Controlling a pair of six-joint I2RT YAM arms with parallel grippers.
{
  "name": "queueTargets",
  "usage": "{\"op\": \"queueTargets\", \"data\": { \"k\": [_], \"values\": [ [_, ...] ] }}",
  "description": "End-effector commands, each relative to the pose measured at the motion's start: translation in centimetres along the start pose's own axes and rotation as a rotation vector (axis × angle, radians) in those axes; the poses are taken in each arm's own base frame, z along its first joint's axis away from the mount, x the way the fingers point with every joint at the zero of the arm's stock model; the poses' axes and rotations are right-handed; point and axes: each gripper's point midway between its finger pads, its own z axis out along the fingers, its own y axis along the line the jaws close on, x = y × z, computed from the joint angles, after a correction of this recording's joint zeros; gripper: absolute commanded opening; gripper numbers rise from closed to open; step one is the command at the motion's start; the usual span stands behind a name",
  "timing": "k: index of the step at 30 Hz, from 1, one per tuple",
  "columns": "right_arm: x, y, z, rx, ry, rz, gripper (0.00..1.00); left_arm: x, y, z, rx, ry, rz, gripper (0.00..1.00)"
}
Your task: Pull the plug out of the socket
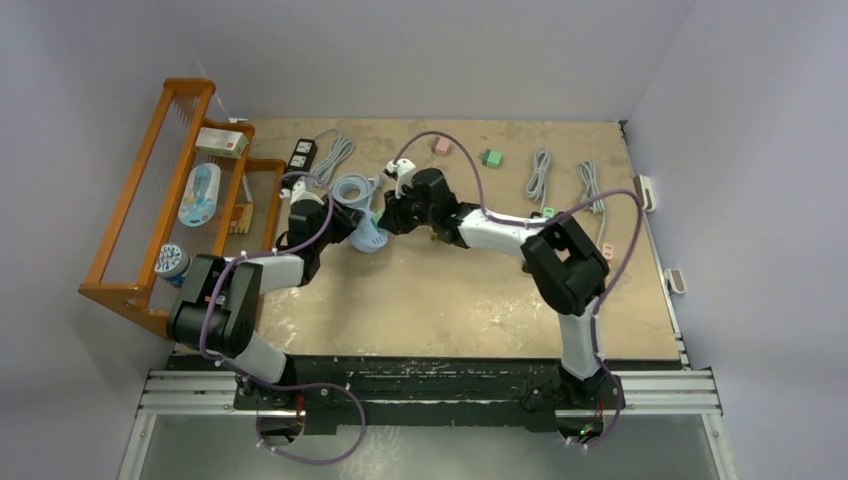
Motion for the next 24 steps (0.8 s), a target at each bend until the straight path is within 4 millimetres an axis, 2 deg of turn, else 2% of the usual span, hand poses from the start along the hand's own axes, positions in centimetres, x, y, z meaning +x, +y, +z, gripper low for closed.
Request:
{"op": "queueTargets", "data": {
  "k": [1, 2, 3, 4, 5, 6, 7, 9, 10, 12, 13, 14, 16, 18, 22, 23, 24],
  "values": [
    [-8.5, 1.0, -9.2, -0.311, -0.251, -0.126, 0.00, -2.5, 5.2, 0.2, -0.256, -0.085, 0.070, 0.00],
    [-9.0, 0.8, -11.4, -0.471, -0.259, -0.084, 0.00, -2.4, 5.5, 0.3, -0.271, -0.078, 0.073, 0.00],
    [-9.5, 1.4, -12.6, -0.562, -0.279, -0.019, 0.00, -2.2, 5.7, 0.4, -0.280, -0.068, 0.076, 0.00],
    [-10.8, 0.3, -12.6, -0.489, -0.330, 0.054, 0.00, -2.1, 5.8, 0.5, -0.285, -0.061, 0.076, 0.00],
    [-11.8, -3.1, -11.7, -0.228, -0.371, 0.060, 0.00, -2.0, 6.0, 0.6, -0.288, -0.054, 0.078, 0.00],
    [-12.3, -6.1, -11.7, 0.012, -0.396, 0.043, 0.00, -1.9, 6.1, 0.6, -0.291, -0.047, 0.077, 0.00],
    [-12.4, -6.8, -12.4, 0.059, -0.412, 0.033, 0.00, -1.7, 6.2, 0.6, -0.294, -0.042, 0.079, 0.00],
    [-11.6, -6.6, -14.1, -0.194, -0.412, 0.065, 0.00, -1.4, 6.7, 0.5, -0.313, -0.032, 0.084, 0.00],
    [-12.2, -6.9, -15.3, -0.274, -0.448, 0.141, 0.00, -1.3, 7.0, 0.5, -0.326, -0.027, 0.090, 0.00],
    [-12.6, -11.3, -15.4, -0.070, -0.483, 0.272, 0.00, -1.1, 7.8, 0.3, -0.355, -0.018, 0.100, 0.00],
    [-12.5, -12.8, -15.5, 0.018, -0.480, 0.253, 0.00, -0.9, 8.2, 0.2, -0.368, -0.010, 0.104, 0.00],
    [-13.0, -13.4, -15.8, 0.041, -0.500, 0.253, 0.00, -0.8, 8.5, 0.1, -0.378, -0.002, 0.104, 0.00],
    [-13.1, -16.3, -16.4, 0.112, -0.493, 0.310, 0.00, -0.6, 9.2, -0.1, -0.396, 0.018, 0.104, 0.00],
    [-12.7, -19.5, -16.8, 0.173, -0.465, 0.389, 0.00, -0.4, 9.8, -0.5, -0.405, 0.035, 0.092, 0.00],
    [-10.5, -25.4, -17.1, 0.296, -0.401, 0.490, 0.00, -0.5, 10.4, -2.1, -0.431, 0.022, 0.064, 0.10],
    [-9.4, -26.5, -16.8, 0.317, -0.366, 0.516, 0.00, -0.5, 10.5, -2.6, -0.447, 0.017, 0.055, 0.14],
    [-8.5, -27.5, -16.6, 0.331, -0.347, 0.536, 0.00, -0.6, 10.7, -3.1, -0.462, 0.009, 0.038, 0.24]
  ]
}}
